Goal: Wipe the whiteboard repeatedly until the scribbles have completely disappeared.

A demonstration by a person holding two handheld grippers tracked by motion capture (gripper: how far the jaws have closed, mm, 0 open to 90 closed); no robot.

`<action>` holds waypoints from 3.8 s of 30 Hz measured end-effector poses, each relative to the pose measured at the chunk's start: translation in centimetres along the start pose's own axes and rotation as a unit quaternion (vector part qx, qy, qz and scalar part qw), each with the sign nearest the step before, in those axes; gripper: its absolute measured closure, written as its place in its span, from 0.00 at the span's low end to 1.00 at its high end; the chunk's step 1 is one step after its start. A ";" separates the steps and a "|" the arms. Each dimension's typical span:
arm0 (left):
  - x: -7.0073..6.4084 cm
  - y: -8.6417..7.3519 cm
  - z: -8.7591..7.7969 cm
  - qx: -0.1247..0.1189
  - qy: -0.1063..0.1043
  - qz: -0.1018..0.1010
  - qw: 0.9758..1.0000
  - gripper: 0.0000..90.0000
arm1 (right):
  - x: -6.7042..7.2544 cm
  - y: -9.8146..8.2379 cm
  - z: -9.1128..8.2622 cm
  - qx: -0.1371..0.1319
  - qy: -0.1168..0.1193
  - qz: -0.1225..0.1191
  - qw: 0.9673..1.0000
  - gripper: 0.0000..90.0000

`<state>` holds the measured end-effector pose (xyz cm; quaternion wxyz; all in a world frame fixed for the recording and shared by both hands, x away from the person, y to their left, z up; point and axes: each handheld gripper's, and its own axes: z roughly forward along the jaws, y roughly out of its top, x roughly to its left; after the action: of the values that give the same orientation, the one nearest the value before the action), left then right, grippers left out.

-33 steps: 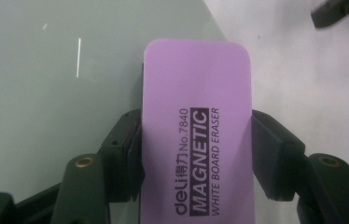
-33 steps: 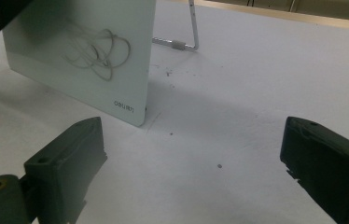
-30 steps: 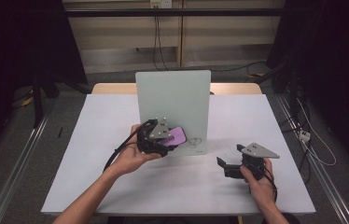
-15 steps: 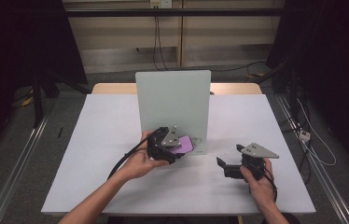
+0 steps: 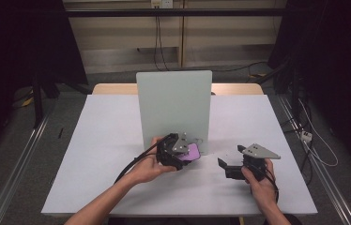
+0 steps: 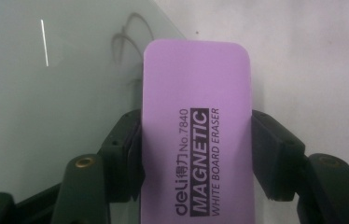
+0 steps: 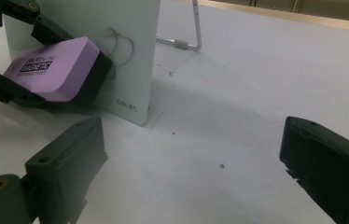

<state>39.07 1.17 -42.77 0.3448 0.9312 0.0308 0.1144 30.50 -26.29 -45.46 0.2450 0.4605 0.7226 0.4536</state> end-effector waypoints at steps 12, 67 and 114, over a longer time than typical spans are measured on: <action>2.4 0.6 -3.6 -0.066 0.034 -0.038 0.997 0.46 | 0.0 0.0 0.0 0.000 0.000 0.001 1.000 0.08; 0.0 2.5 1.7 -0.016 -0.008 0.002 1.000 0.46 | 0.0 0.0 -0.1 -0.002 0.001 0.000 1.000 0.08; 0.6 3.8 0.8 -0.019 0.013 -0.006 1.000 0.46 | -0.1 0.0 -0.1 -0.002 0.002 0.000 1.000 0.08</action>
<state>39.72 -2.11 -40.78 0.3628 0.9226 0.0392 0.1253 30.47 -26.38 -45.45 0.2445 0.4587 0.7224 0.4559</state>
